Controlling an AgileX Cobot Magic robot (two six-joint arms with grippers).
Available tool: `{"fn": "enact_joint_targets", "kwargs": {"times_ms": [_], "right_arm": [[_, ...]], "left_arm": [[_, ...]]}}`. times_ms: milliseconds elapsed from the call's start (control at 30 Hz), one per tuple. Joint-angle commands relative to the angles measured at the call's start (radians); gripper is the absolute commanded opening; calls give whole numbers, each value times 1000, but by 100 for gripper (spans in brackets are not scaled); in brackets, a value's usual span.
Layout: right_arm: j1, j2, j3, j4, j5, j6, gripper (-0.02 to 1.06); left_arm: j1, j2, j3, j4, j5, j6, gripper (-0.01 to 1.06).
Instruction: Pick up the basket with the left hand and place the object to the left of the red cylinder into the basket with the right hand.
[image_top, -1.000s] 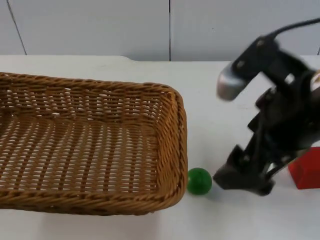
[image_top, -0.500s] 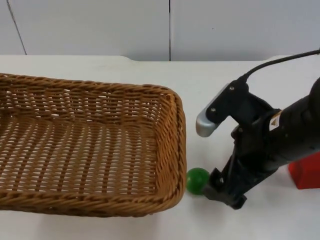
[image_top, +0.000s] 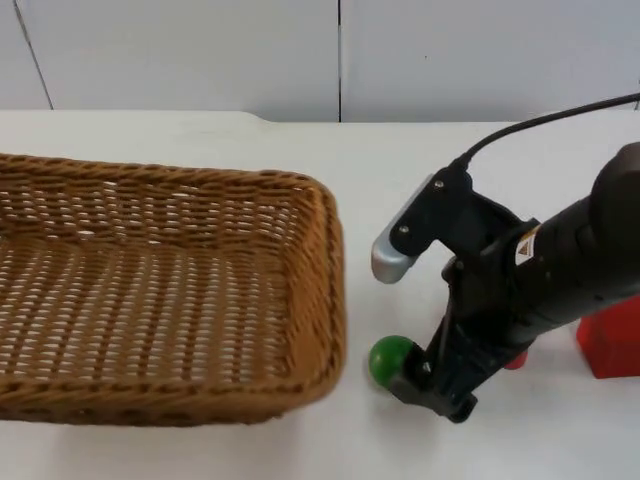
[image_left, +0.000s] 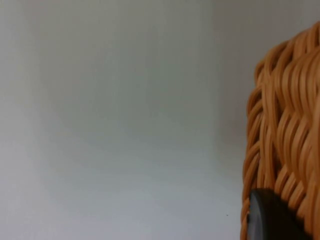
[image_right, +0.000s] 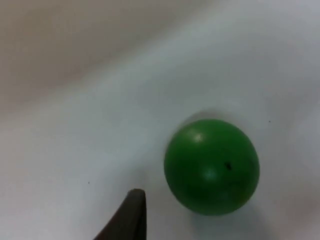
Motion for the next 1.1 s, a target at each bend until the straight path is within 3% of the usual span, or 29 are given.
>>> {"fn": "enact_joint_targets", "kwargs": {"times_ms": [0,500,600,667,700,800,833,1067], "right_arm": [[3,2,-11,2,2,-16,105],[13,97,-120,2,60,-22,102],[23,128,-129,2,61,-22,86],[23,135,-129,7,52,-22,66],[23,135,-129,7,52,-22,66],[23,123,-130,8,63,-19,25],[23,96,-130,8,89,-7,3],[23,-99,-130,5,235,-3,0]], "left_arm": [[31,-12,0,-24,7,-10,0],[35,-12,0,-22,7,14,0],[35,-12,0,-22,7,14,0],[35,-12,0,-22,7,14,0],[35,-12,0,-22,7,14,0],[35,-12,0,-22,9,14,0],[35,-12,0,-22,9,14,0],[35,-12,0,-24,9,14,0]]}}
